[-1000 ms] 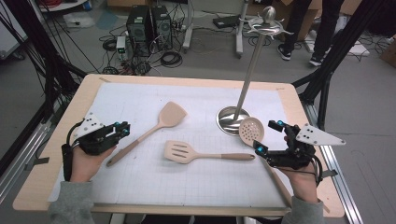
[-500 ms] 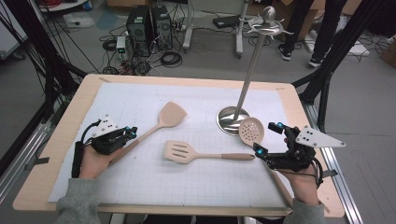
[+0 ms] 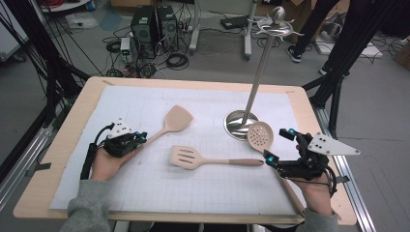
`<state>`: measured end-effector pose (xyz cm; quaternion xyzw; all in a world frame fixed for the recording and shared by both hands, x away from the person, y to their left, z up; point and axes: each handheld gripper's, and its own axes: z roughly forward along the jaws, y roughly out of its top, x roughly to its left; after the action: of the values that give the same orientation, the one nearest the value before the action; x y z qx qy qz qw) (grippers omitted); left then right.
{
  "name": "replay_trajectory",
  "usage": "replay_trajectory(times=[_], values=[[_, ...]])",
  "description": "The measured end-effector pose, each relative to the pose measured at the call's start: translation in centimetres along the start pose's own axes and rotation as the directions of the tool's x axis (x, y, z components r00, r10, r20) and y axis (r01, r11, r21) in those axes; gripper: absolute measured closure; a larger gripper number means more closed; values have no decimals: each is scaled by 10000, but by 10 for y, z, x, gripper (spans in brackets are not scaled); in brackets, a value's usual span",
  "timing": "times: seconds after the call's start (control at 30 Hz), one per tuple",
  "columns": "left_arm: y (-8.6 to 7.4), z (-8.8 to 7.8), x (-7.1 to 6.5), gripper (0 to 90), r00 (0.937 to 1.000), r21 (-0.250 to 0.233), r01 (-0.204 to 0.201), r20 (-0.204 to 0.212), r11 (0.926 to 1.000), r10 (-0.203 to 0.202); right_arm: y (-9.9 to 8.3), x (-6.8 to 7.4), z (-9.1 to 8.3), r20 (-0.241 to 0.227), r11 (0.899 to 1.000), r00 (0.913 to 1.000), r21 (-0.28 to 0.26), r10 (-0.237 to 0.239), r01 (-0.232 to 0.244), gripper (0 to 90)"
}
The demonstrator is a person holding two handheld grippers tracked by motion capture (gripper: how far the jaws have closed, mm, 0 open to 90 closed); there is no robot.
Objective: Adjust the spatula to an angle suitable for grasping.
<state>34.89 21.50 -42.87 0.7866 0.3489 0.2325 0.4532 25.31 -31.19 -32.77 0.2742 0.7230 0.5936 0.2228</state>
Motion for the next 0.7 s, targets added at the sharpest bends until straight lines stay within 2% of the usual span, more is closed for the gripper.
replay_trajectory(times=[0.17, 0.37, 0.5, 0.53, 0.63, 0.7], values=[[-3, 3, 4, 894, 9999, 285, -22, -115, 9996, 25, 0, 0, -2, 1, 10000, 10000, -50, -34, 34, 107], [-4, 3, 10, 895, 10000, 392, 68, -4, 9992, -67, 0, 0, -3, 21, 10000, 10000, -42, -35, 35, 106], [-7, 6, 12, 894, 10000, 899, -55, -8, 9959, 56, -1, 0, -3, 32, 10000, 10000, -49, -42, 42, 107], [-7, 6, 12, 894, 9999, 1080, -109, 130, 9941, 95, -1, 0, -2, 9, 10000, 10000, -26, -22, 22, 107], [-8, 7, 11, 895, 9997, 1289, -168, 190, 9915, 145, -1, 0, -2, -7, 10000, 10000, 11, -26, 26, 107], [-8, 7, 12, 896, 9994, 1485, -42, 345, 9889, -9, -1, 1, -2, -8, 10000, 10000, 25, 14, -14, 107]])
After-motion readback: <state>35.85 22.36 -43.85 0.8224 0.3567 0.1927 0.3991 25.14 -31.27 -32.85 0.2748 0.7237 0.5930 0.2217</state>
